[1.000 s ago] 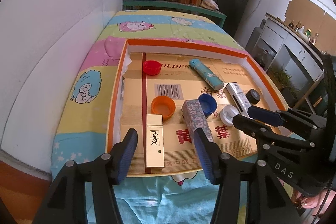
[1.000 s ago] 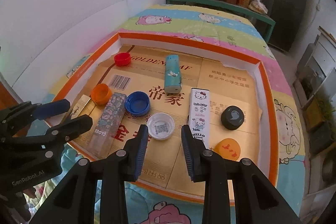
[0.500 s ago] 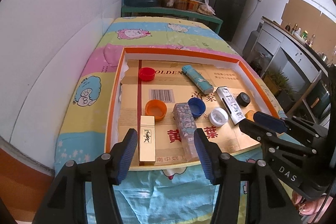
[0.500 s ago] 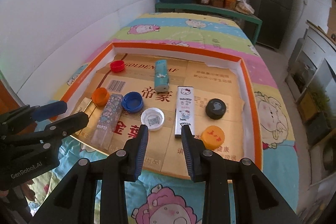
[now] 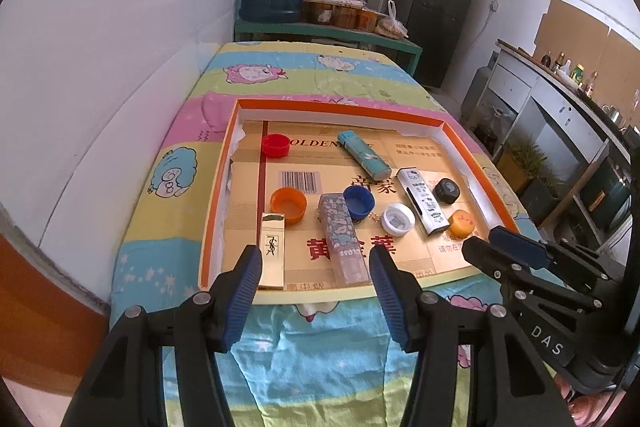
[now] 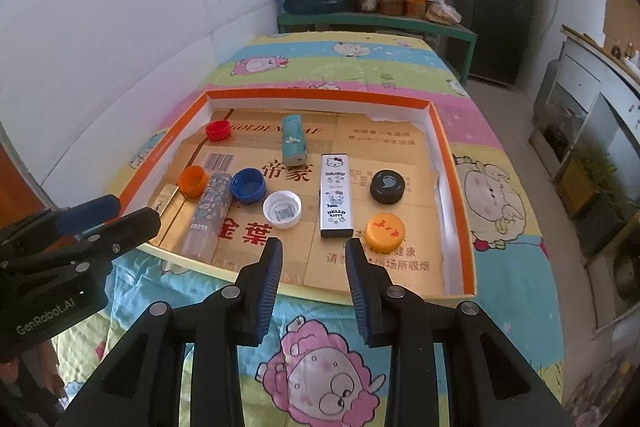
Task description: Organize rigid objects
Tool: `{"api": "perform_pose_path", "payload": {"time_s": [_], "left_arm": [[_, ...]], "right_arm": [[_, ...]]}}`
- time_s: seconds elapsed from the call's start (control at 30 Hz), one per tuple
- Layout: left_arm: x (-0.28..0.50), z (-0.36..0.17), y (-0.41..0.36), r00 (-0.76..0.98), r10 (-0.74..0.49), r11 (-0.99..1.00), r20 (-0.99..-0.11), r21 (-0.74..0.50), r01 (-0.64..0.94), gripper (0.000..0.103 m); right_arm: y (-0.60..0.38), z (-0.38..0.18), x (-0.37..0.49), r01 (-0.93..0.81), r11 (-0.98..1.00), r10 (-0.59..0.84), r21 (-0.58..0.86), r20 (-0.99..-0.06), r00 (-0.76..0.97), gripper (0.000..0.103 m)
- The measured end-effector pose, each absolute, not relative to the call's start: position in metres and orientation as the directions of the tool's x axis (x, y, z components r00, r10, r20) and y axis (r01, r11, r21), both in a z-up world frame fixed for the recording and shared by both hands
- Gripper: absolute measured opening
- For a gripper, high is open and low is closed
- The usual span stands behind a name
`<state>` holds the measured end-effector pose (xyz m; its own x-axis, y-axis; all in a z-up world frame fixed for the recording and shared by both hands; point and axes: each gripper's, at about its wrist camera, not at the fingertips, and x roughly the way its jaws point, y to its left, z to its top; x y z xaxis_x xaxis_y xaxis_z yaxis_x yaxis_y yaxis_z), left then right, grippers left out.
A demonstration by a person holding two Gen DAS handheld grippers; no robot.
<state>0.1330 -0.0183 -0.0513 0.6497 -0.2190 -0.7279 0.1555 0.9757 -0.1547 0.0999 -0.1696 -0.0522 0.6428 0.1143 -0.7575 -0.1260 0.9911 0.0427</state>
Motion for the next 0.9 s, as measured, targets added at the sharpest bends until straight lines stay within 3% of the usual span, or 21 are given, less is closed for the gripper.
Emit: {"api": "perform_pose_path", "payload": {"time_s": [0.9], "left_arm": [[0.063,-0.009,-0.015,0.749,-0.093,0.996,-0.656,-0.076,0.057,0.055]], "right_arm": [[-0.153,-0.011,0.024,-0.100,0.995,0.084,0.016,-0.690,0.719,0.033]]}}
